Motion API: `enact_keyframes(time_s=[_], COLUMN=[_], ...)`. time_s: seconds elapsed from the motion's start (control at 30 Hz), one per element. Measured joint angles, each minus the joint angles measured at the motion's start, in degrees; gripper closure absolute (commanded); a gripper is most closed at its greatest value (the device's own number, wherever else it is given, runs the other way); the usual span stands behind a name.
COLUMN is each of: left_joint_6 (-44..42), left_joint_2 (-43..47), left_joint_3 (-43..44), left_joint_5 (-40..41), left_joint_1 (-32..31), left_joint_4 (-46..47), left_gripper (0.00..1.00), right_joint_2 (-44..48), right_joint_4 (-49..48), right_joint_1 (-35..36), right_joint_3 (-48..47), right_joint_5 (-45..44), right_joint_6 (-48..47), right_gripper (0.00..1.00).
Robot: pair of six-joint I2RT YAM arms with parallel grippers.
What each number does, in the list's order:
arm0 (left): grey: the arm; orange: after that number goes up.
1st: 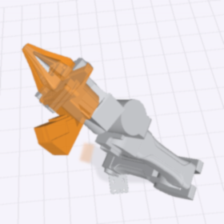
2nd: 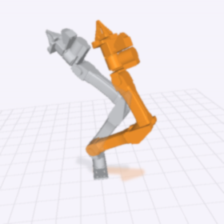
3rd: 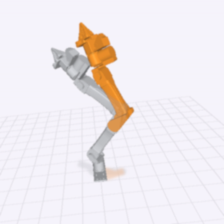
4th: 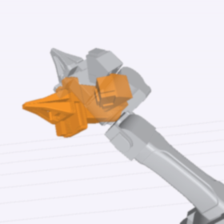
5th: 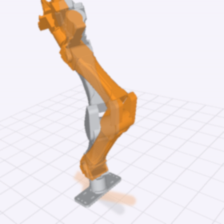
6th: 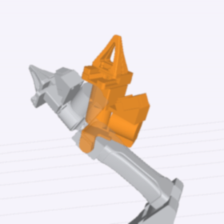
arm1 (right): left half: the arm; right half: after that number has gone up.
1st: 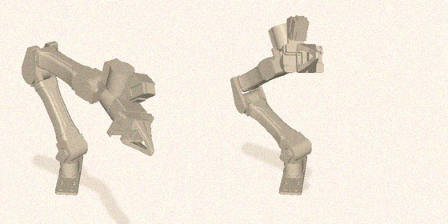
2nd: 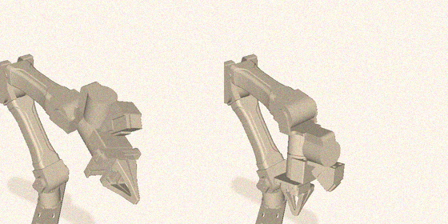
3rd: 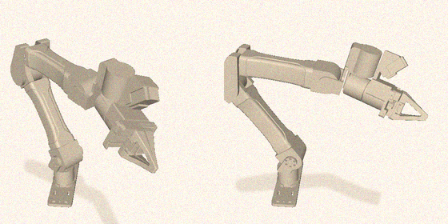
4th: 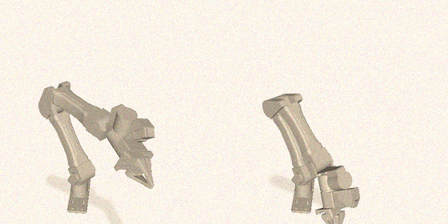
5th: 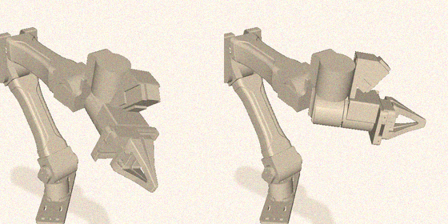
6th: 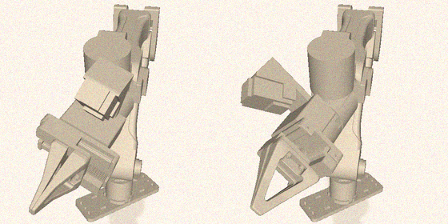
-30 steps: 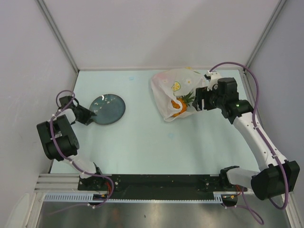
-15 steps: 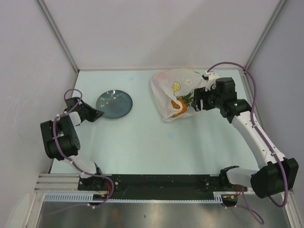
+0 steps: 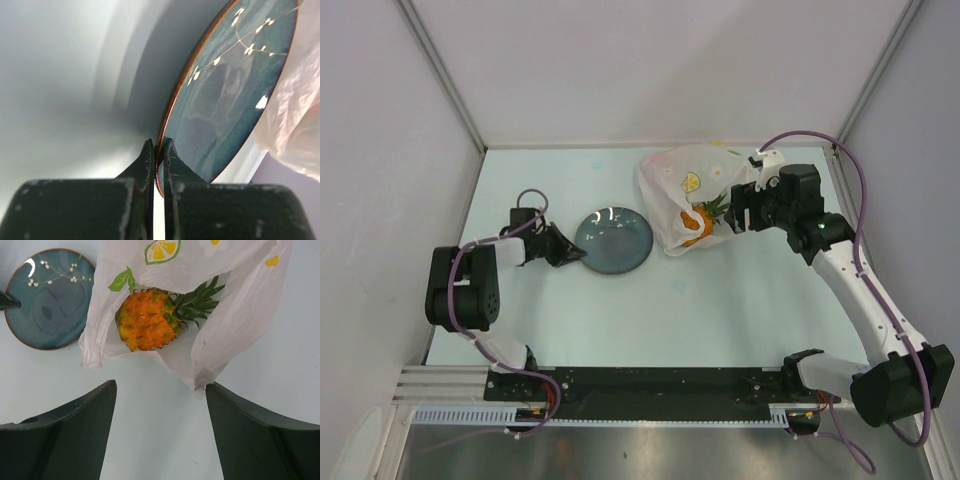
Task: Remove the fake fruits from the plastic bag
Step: Move the plate to the center of the board.
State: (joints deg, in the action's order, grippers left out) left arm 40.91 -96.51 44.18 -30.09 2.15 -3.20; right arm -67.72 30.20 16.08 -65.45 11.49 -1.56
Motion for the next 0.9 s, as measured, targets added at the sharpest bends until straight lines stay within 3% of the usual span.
enact_keyframes(time_s=[0.27, 0.6, 0.7, 0.9], left_joint_6=[-2.49, -4.11, -5.05, -7.82], left_joint_2=[0.46, 3.80, 0.94, -8.87], left_joint_3=[-0.96, -7.54, -4.76, 6.84], left_joint_5=[-0.59, -3.58, -5.81, -11.37], left_joint_1=[-8.17, -30.40, -37.48, -41.44], left_joint_4=[0.09, 5.55, 4.81, -0.68], left_gripper=[1.00, 1.00, 1.00, 1.00], right_joint_2=[0.81, 0.81, 0.81, 0.94], right_joint_4=[-0.02, 0.00, 0.00, 0.07], right_joint_1=[0.00, -0.07, -0.31, -1.14], right_joint_3=[0.00, 0.00, 0.00, 0.00], right_joint_5=[0.11, 2.29, 3.04, 3.41], right_joint_6=[0.11, 0.52, 0.55, 0.70], right_gripper=[0.24, 0.24, 0.24, 0.24])
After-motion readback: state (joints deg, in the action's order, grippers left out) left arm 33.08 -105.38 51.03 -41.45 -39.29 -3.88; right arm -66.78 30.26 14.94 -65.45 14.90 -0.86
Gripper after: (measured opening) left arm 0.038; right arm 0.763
